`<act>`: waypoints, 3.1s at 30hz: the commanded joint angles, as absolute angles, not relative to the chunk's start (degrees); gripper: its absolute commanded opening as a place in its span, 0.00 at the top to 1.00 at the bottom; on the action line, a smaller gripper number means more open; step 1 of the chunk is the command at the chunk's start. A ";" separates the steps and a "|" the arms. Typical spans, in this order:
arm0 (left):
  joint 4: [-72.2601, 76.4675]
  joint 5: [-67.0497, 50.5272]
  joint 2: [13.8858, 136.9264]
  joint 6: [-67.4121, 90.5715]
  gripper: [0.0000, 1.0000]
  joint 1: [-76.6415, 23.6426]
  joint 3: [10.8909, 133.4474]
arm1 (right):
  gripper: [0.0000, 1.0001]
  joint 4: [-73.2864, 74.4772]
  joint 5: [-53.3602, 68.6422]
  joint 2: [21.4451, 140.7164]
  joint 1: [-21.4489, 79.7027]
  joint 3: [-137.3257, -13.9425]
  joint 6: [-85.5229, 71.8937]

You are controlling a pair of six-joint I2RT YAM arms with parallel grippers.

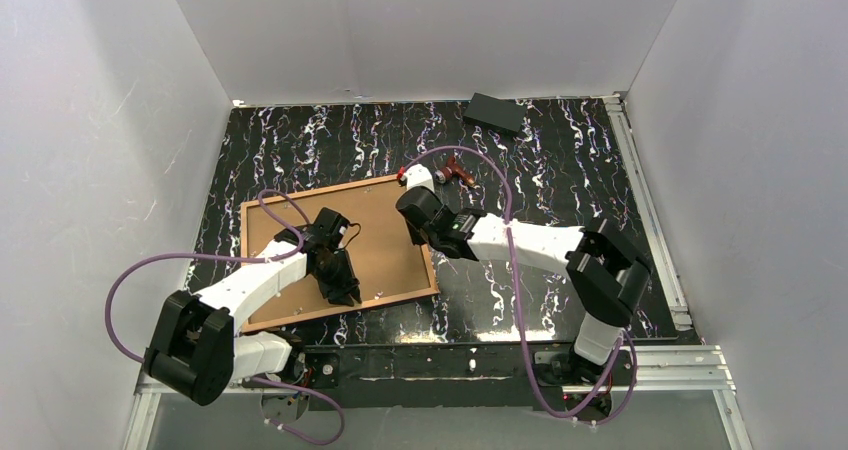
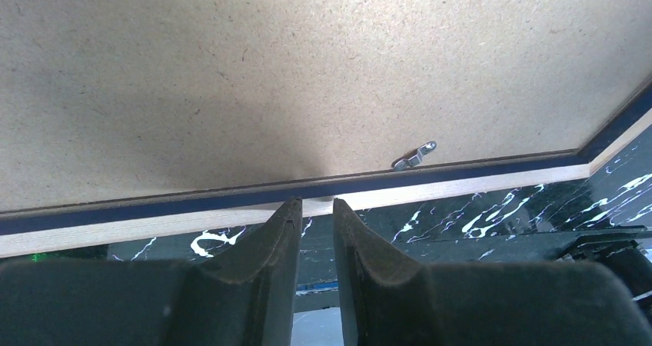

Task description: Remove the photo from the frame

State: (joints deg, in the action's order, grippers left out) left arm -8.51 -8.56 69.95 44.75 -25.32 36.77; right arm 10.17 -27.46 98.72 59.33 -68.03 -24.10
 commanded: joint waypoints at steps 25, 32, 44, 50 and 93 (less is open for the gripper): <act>-25.22 -9.68 60.16 30.56 0.46 -25.31 49.44 | 0.99 16.63 -21.49 56.49 50.26 -36.49 -40.69; -23.46 -10.64 65.84 29.02 0.37 -25.31 60.10 | 0.99 23.87 -10.01 39.60 25.65 -30.11 -43.67; -18.14 -6.00 68.27 20.57 0.32 -25.31 61.58 | 0.99 15.56 26.46 46.01 -30.35 -23.32 -47.54; -17.62 -6.57 67.23 19.35 0.32 -25.31 59.70 | 0.99 5.03 37.23 54.36 -50.05 -17.48 -51.58; -16.53 -8.90 63.85 21.13 0.32 -25.31 58.19 | 0.19 29.10 25.51 43.88 -48.88 -25.12 -36.64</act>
